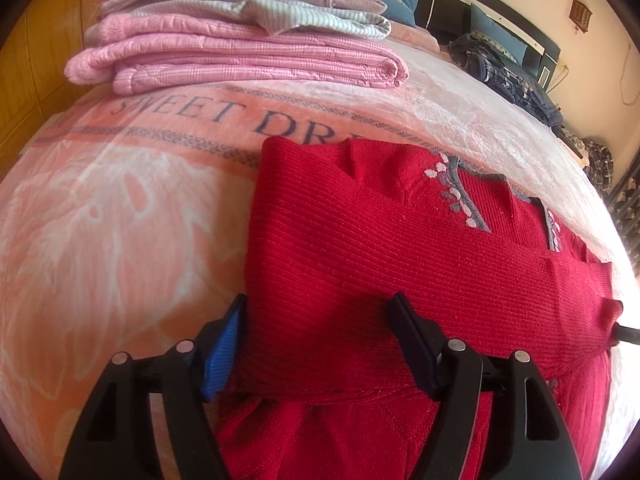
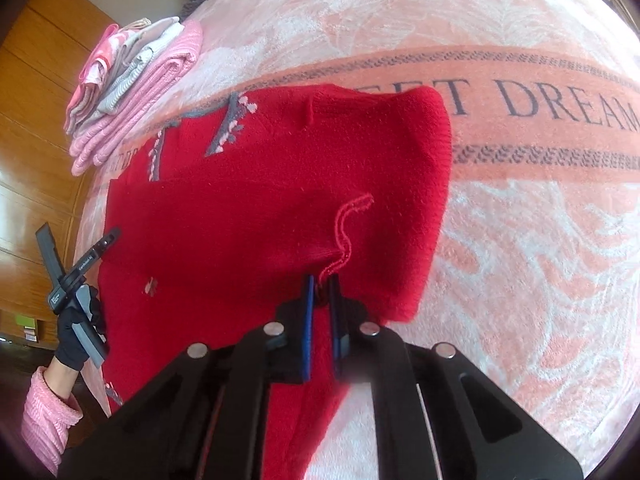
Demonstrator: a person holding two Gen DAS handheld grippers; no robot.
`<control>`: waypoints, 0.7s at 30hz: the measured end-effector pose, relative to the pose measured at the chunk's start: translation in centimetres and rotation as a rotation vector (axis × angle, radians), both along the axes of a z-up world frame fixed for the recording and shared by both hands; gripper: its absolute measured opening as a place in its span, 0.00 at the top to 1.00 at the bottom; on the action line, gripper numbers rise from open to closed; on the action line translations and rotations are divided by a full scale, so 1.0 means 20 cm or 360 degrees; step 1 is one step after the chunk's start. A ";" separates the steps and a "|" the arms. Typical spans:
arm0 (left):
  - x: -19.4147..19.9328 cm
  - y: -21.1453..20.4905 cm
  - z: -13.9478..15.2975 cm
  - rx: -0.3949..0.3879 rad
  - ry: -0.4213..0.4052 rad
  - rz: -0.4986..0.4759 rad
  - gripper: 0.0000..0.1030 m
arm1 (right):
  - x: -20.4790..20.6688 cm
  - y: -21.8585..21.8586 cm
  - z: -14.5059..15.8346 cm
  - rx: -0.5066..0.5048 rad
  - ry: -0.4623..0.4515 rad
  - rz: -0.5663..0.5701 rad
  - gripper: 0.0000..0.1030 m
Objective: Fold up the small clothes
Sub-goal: 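Grasp the sleeve cuff with the right tool, straighten it, then release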
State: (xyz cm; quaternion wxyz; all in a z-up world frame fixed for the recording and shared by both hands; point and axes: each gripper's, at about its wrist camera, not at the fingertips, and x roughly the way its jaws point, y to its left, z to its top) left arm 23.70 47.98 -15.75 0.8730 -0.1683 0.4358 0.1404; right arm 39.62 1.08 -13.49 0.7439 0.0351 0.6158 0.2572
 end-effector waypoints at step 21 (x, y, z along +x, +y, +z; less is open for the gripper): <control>0.04 -0.14 0.05 0.0008 -0.0041 -0.0151 0.30 | 0.16 0.04 0.02 0.0200 -0.0143 -0.0152 0.97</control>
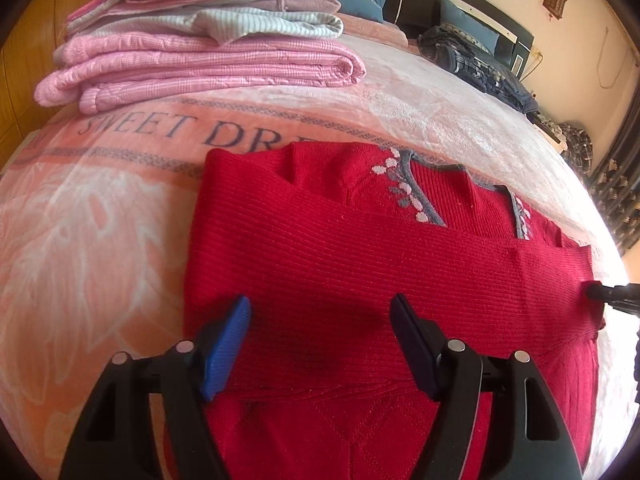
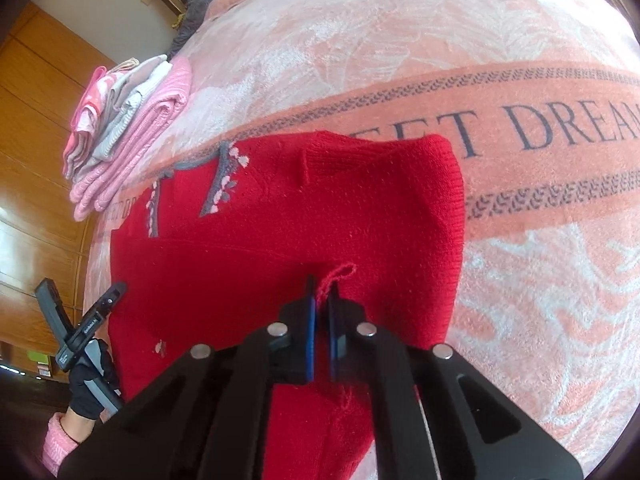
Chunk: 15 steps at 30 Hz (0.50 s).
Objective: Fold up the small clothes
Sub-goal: 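Grasp the sleeve cuff with the right tool, straighten it, then release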
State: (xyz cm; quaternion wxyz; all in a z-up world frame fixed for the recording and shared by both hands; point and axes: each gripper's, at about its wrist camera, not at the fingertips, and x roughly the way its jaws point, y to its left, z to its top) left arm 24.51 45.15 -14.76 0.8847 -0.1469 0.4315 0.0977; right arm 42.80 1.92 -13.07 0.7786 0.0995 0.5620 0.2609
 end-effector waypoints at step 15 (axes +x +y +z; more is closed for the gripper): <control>-0.04 -0.08 0.09 0.0118 -0.0094 -0.0094 0.29 | -0.16 -0.03 0.09 -0.0021 -0.0110 0.0136 0.84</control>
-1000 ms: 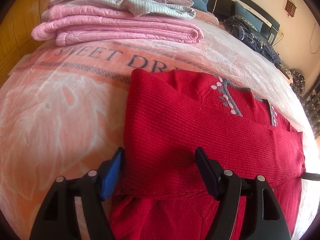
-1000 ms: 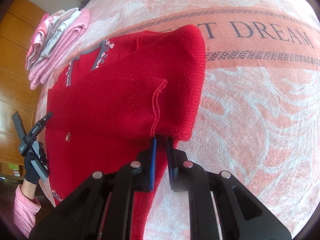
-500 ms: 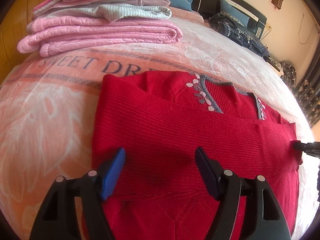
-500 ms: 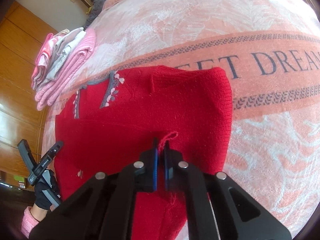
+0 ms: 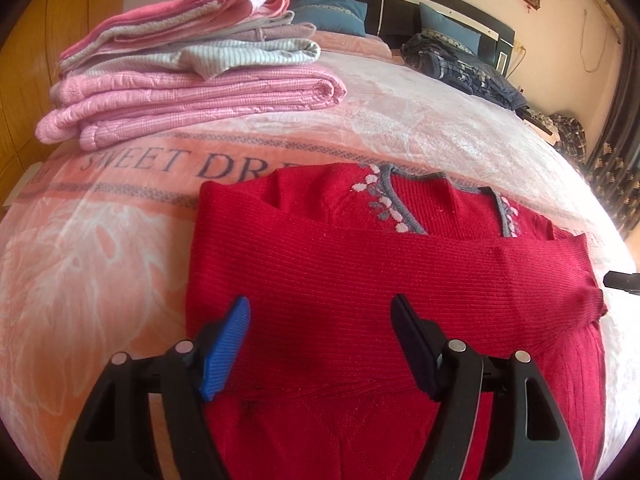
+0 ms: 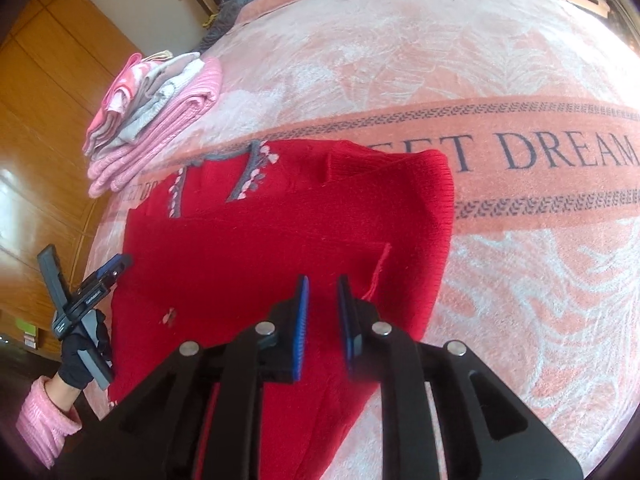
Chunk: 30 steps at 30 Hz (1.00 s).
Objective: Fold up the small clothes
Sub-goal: 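Grasp the sleeve cuff with the right tool, straighten it, then release, then move both tools to the ribbed hem and close on it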
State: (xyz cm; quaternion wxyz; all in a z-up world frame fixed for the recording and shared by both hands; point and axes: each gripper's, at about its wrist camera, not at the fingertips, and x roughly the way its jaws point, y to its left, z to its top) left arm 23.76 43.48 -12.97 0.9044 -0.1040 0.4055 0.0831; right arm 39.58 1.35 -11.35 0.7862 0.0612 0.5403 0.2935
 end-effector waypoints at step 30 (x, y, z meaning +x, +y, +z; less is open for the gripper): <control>-1.22 0.03 0.09 -0.0421 0.0713 -0.0068 0.26 | -1.34 -0.25 0.09 -0.0140 0.0384 0.0251 0.57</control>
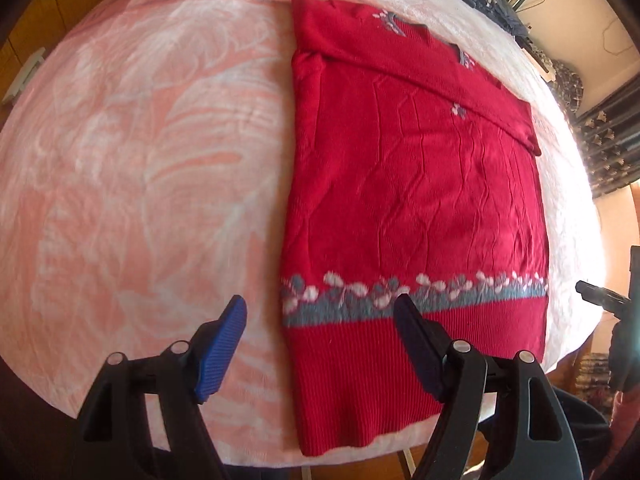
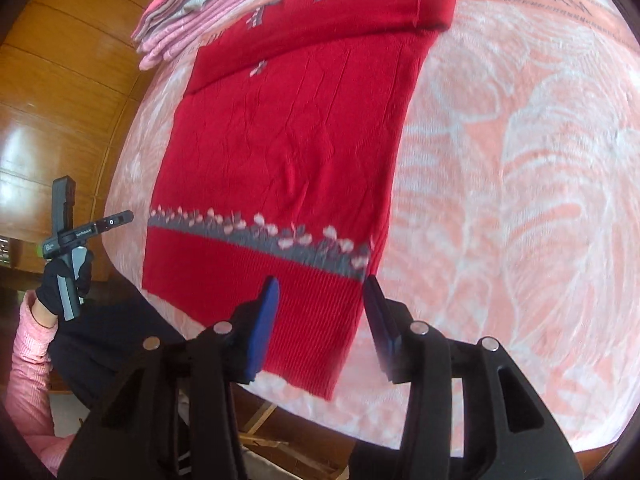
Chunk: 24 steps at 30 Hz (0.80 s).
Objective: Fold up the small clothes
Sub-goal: 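Move both tools to the ribbed hem and close on it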
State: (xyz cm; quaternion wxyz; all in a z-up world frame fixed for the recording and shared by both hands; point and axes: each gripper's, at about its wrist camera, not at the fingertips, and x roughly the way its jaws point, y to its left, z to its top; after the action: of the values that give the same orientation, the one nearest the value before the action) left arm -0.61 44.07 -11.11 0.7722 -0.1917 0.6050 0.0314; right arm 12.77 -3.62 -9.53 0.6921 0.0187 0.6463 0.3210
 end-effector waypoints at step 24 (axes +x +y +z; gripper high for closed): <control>-0.30 -0.15 -0.23 -0.0383 0.0108 -0.0025 0.69 | -0.26 -0.02 -0.30 -0.0042 0.0160 -0.0108 0.71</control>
State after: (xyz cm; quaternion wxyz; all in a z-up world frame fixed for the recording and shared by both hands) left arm -6.65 41.08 -15.77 0.7228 -0.2769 0.6318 -0.0409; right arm 7.51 -4.04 -15.47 0.6694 0.0474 0.6834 0.2874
